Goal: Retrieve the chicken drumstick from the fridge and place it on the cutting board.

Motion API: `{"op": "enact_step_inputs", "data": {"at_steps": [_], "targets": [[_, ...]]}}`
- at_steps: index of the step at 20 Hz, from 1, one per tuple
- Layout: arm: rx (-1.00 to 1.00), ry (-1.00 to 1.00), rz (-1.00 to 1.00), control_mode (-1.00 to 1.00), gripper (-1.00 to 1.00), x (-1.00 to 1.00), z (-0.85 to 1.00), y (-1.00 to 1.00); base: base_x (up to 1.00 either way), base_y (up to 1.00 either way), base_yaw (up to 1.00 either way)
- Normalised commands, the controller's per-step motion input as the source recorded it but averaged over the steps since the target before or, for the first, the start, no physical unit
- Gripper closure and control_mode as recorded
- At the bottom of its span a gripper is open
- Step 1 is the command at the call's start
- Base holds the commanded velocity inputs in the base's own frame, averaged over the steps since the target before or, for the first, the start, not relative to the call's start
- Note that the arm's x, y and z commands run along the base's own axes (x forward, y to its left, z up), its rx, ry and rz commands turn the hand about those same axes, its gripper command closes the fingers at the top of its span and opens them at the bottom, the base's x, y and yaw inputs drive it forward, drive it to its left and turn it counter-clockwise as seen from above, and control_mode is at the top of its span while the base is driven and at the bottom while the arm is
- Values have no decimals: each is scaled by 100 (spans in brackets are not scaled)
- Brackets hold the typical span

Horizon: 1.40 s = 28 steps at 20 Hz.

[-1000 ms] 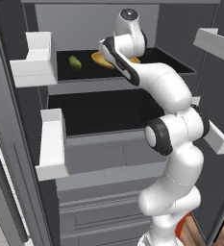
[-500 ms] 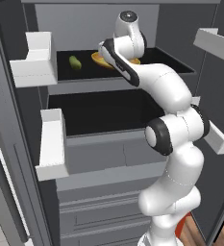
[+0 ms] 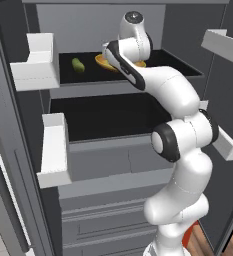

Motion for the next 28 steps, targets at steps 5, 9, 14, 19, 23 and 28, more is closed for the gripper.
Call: {"op": "enact_step_inputs", "data": {"at_steps": [5, 9, 14, 19, 23, 28], "targets": [[0, -24, 0, -100, 100, -2, 0, 0, 0, 0, 0], [0, -34, 0, -100, 100, -4, 7, 0, 0, 0, 0], [1, -29, 0, -100, 100, -27, 55, -8, 0, 0, 0], [3, -5, 0, -100, 100, -34, 24, -12, 0, 0, 0], [-1, -1, -4, -100, 100, -42, 26, -1, 0, 0, 0], [0, -3, -6, -100, 100, -71, 52, 0, 0, 0, 0]]}}
